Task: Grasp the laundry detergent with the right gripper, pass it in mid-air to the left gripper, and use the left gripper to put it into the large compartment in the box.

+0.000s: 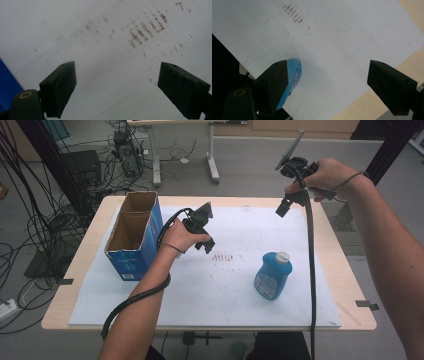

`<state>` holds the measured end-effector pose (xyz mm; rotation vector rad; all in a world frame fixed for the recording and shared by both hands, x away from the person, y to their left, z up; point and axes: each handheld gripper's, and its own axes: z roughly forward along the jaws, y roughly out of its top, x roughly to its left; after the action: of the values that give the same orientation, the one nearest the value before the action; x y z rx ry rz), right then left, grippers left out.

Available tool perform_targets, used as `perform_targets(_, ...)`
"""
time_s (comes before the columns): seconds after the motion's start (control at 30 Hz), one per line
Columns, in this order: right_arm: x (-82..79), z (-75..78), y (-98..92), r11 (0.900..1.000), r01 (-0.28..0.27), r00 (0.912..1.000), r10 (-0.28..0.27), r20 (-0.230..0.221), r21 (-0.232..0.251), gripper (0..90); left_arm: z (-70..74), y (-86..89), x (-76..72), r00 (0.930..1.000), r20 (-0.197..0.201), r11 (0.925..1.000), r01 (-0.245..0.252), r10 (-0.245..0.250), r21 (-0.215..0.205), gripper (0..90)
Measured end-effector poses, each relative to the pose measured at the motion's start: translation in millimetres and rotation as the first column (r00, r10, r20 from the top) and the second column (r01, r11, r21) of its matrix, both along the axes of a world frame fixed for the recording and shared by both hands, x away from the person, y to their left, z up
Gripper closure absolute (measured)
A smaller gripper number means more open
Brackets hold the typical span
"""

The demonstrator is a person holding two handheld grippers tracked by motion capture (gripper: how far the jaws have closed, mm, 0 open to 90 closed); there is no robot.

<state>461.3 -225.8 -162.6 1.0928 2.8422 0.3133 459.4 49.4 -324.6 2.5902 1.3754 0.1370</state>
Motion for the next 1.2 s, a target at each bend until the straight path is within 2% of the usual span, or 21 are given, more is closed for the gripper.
perform_targets(0.07,-3.2,0.1,-4.2,1.0,0.007,1.0,-0.007,0.005,-0.004,16.9,1.5,0.0,-0.3,0.9999,-0.011,0.9996,0.0,-0.001,-0.028,15.6)
perform_targets(0.13,-6.3,-0.3,-9.4,1.0,0.016,0.9998,-0.016,0.011,-0.01,16.8,2.4,-0.6,-1.3,1.0,0.002,0.9998,0.002,-0.002,-0.021,15.6)
perform_targets(0.3,-11.9,-3.3,-24.5,0.999,0.033,0.9994,-0.032,0.015,-0.02,16.8,2.8,1.1,-2.4,1.0,0.001,0.9999,-0.002,0.002,-0.014,15.6)
perform_targets(0.47,-14.4,-6.3,-36.2,0.998,0.057,0.9983,-0.057,0.011,-0.005,17.1,3.0,2.0,-3.7,1.0,-0.003,1.0,-0.001,0.001,-0.009,15.7)
perform_targets(0.73,-23.7,-2.8,-39.1,0.997,0.071,0.9973,-0.071,0.021,0.008,17.2,7.0,3.9,-8.7,0.9999,0.01,0.9998,-0.008,0.008,-0.017,15.7)
perform_targets(1.2,-30.4,-5.3,-41.7,0.997,0.078,0.9967,-0.078,0.019,0.012,17.3,6.3,0.6,-15.0,1.0,0.001,1.0,0.007,-0.007,-0.007,15.7)
